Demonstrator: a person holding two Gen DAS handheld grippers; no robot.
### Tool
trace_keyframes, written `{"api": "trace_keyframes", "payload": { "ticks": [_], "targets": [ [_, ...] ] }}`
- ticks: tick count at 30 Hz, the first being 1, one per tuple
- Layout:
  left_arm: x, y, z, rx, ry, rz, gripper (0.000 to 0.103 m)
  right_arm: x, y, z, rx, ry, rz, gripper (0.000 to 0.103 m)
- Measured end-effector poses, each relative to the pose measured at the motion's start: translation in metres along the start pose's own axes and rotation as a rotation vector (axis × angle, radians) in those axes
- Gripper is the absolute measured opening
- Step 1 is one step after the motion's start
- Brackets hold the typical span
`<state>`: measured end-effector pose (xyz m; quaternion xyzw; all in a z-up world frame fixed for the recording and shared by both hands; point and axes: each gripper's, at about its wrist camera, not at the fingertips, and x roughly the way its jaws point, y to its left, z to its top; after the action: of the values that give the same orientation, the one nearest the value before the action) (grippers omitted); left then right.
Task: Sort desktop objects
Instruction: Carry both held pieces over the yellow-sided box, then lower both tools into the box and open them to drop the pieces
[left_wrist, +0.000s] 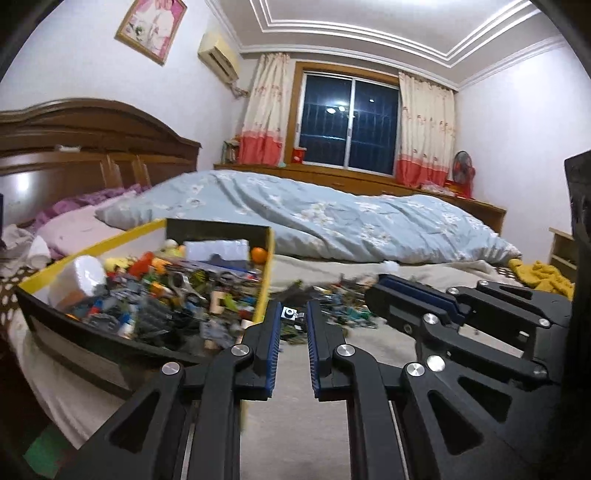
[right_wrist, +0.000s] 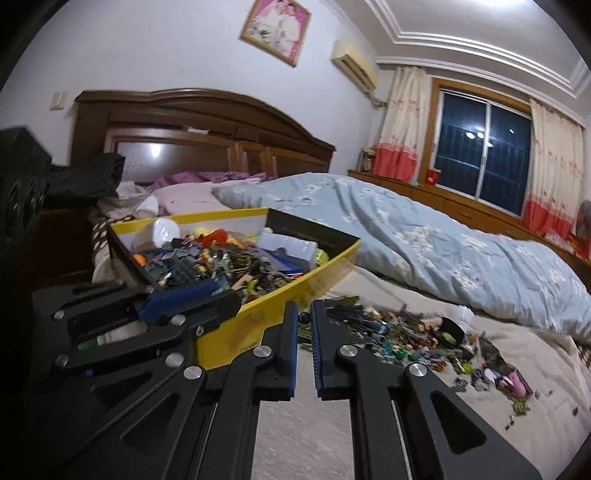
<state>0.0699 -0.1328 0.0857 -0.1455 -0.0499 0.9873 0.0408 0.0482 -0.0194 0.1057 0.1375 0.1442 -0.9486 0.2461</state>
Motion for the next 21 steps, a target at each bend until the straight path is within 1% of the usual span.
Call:
{"api": "trace_keyframes", "payload": {
  "ticks": [2, 5, 8, 11, 13, 16, 21],
  "targets": [
    [0.001, 0.007, 0.000, 0.009, -0.013, 0.019, 0.014, 0.006, 0.006, 0.002, -0.021, 0.004, 0.011, 0.008],
    [0.002, 0.018, 0.002, 0.001, -0.034, 0.029, 0.014, 0.013, 0.014, 0.007, -0.030, -0.012, 0.020, 0.008],
    [0.002, 0.028, 0.007, -0.019, -0.048, 0.042, 0.014, 0.020, 0.017, 0.013, -0.002, -0.013, 0.047, 0.008],
    [0.002, 0.032, 0.012, -0.007, -0.063, 0.065, 0.014, 0.027, 0.015, 0.016, 0.045, -0.003, 0.081, 0.008],
    [0.004, 0.035, 0.014, -0.007, -0.066, 0.067, 0.014, 0.030, 0.015, 0.017, 0.065, -0.001, 0.092, 0.008],
    [0.004, 0.039, 0.017, -0.028, -0.075, 0.069, 0.014, 0.032, 0.016, 0.023, 0.054, -0.008, 0.091, 0.008],
    [0.007, 0.051, 0.023, -0.072, -0.081, 0.086, 0.014, 0.038, 0.023, 0.036, 0.008, -0.051, 0.098, 0.008]
  ]
}}
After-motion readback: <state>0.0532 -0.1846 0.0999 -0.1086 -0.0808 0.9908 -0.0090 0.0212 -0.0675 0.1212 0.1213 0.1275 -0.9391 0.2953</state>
